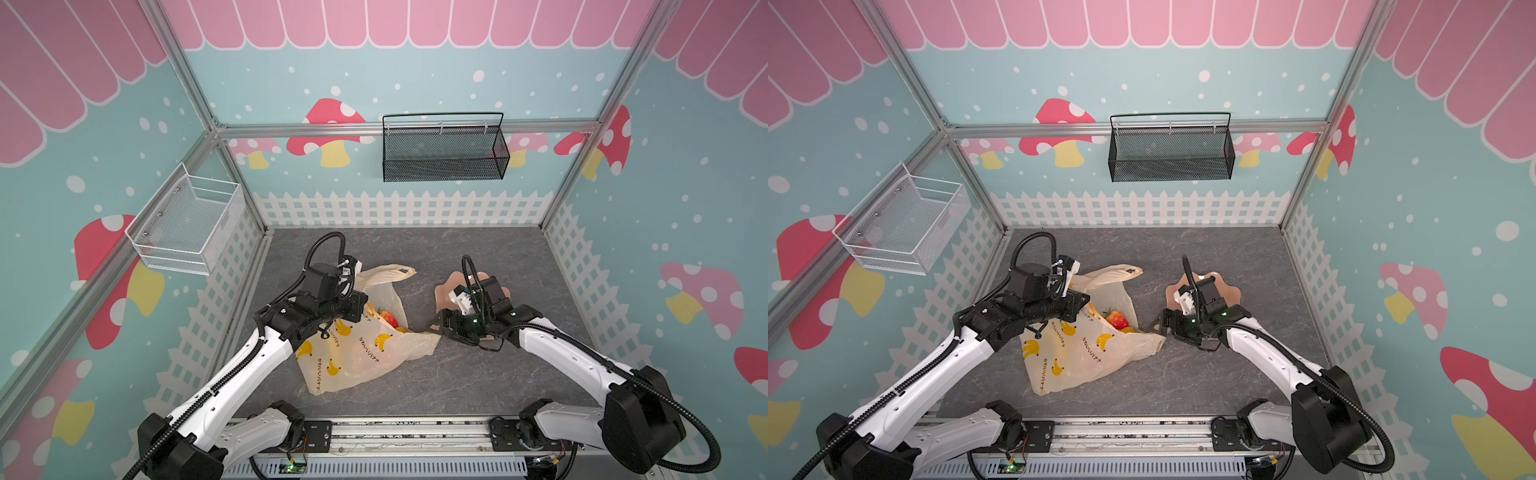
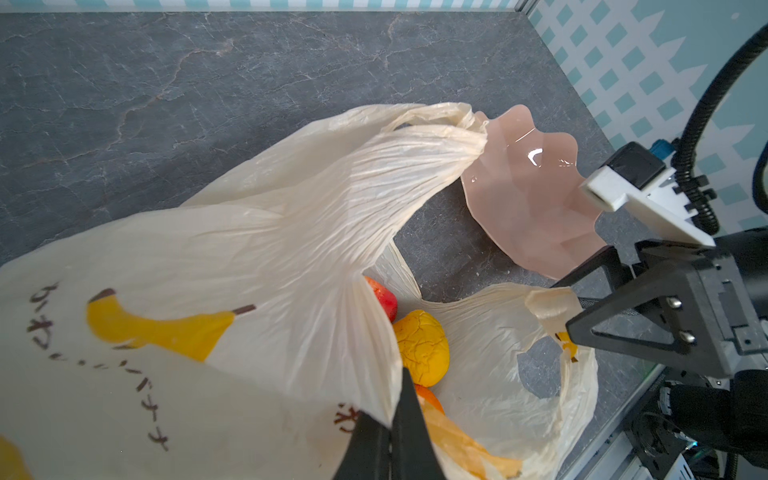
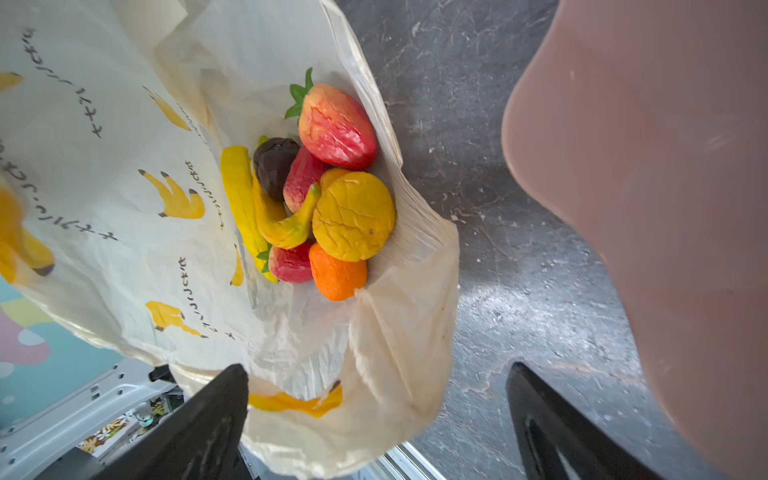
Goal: Place the fruits into the plastic bag
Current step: Pick up the plastic bag from the center of the table.
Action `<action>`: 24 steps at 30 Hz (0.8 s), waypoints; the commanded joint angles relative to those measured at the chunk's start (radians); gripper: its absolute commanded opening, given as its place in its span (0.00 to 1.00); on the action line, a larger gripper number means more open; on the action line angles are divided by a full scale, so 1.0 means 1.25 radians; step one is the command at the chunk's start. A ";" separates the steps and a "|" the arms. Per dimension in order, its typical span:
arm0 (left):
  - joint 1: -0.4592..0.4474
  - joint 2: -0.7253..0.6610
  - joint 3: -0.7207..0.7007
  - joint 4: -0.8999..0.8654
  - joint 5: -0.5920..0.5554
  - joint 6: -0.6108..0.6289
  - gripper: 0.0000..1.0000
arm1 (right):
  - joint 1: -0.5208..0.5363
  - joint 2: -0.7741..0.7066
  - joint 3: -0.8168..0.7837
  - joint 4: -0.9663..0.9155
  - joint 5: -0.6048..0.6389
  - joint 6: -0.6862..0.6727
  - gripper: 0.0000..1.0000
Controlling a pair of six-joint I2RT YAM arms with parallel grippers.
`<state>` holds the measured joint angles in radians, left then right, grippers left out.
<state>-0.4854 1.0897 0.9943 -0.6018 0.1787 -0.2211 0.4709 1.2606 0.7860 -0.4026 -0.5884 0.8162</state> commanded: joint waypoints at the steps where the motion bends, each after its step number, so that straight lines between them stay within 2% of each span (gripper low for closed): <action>1: 0.002 -0.015 -0.008 -0.010 0.008 -0.005 0.00 | -0.004 0.011 -0.019 0.050 -0.041 0.025 0.96; 5: 0.001 -0.011 -0.008 -0.009 0.008 -0.007 0.00 | -0.005 0.005 -0.042 0.072 -0.064 0.038 0.84; 8: 0.000 -0.010 -0.006 -0.009 0.004 -0.006 0.00 | -0.004 -0.005 -0.062 0.096 -0.081 0.055 0.70; 11: 0.001 -0.005 -0.003 -0.009 -0.002 -0.006 0.00 | -0.003 -0.010 -0.068 0.105 -0.090 0.061 0.43; 12: 0.001 -0.002 -0.001 -0.009 -0.001 -0.006 0.00 | -0.004 -0.011 -0.067 0.104 -0.090 0.061 0.31; 16: 0.002 0.009 0.014 -0.009 0.004 -0.011 0.01 | -0.002 -0.013 -0.067 0.104 -0.099 0.052 0.02; 18: 0.001 0.015 0.024 -0.009 0.007 -0.011 0.08 | -0.002 -0.011 -0.068 0.105 -0.100 0.048 0.00; 24: 0.001 0.019 0.066 -0.017 0.010 -0.006 0.47 | -0.002 -0.009 -0.058 0.107 -0.104 0.037 0.00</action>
<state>-0.4858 1.1152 1.0245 -0.6079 0.1841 -0.2287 0.4702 1.2617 0.7097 -0.2821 -0.7067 0.8715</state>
